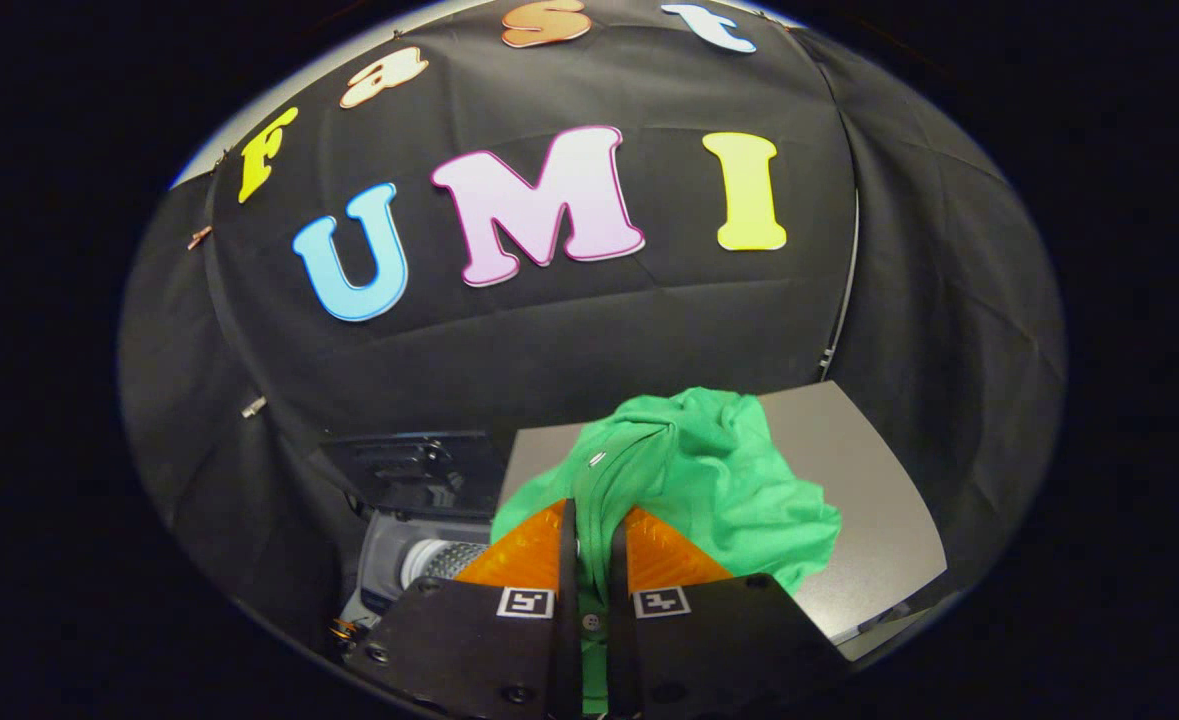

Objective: Put the clothes into the washing machine and then close the washing machine lid.

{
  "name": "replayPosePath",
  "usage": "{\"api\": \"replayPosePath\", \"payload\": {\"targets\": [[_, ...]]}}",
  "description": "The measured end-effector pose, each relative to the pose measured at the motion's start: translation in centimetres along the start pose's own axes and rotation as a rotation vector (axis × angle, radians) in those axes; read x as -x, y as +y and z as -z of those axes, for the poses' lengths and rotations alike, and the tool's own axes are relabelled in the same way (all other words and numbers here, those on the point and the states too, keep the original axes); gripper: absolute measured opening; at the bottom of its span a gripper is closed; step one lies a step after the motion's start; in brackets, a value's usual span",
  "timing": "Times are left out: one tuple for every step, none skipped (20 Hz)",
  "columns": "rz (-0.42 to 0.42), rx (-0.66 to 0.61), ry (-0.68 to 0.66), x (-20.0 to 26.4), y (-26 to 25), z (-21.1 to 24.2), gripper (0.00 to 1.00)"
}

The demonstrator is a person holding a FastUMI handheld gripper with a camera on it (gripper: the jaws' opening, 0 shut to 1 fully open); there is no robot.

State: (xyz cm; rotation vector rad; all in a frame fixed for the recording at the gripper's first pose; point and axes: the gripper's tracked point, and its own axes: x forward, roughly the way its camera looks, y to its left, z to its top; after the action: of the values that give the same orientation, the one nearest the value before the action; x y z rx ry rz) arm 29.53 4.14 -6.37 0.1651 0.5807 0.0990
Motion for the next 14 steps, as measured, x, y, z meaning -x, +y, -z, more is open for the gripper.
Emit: {"api": "replayPosePath", "payload": {"targets": [[-0.019, 0.001, -0.011, 0.2, 1.6, -0.4, 0.14], [-0.042, 0.008, -0.016, 0.3, 3.3, -0.5, 0.14], [-0.065, 0.016, -0.015, 0.2, 5.0, -0.3, 0.14], [-0.086, 0.018, -0.012, 0.1, 6.7, -0.1, 0.15], [-0.108, 0.02, -0.007, -0.2, 8.4, 0.2, 0.14], [-0.13, 0.021, 0.003, -0.6, 10.2, 0.6, 0.14], [-0.152, 0.018, 0.009, -0.9, 12.0, 1.0, 0.14], [-0.171, 0.02, 0.018, -1.2, 13.7, 1.4, 0.14], [-0.189, 0.019, 0.022, -1.7, 15.4, 1.8, 0.14], [-0.202, 0.023, 0.028, -2.2, 16.9, 2.2, 0.14], [-0.214, 0.03, 0.036, -2.7, 18.4, 2.7, 0.14], [-0.225, 0.038, 0.045, -3.1, 19.8, 3.4, 0.14], [-0.236, 0.045, 0.058, -3.6, 21.2, 4.1, 0.15], [-0.252, 0.052, 0.073, -4.0, 22.8, 5.0, 0.14]]}}
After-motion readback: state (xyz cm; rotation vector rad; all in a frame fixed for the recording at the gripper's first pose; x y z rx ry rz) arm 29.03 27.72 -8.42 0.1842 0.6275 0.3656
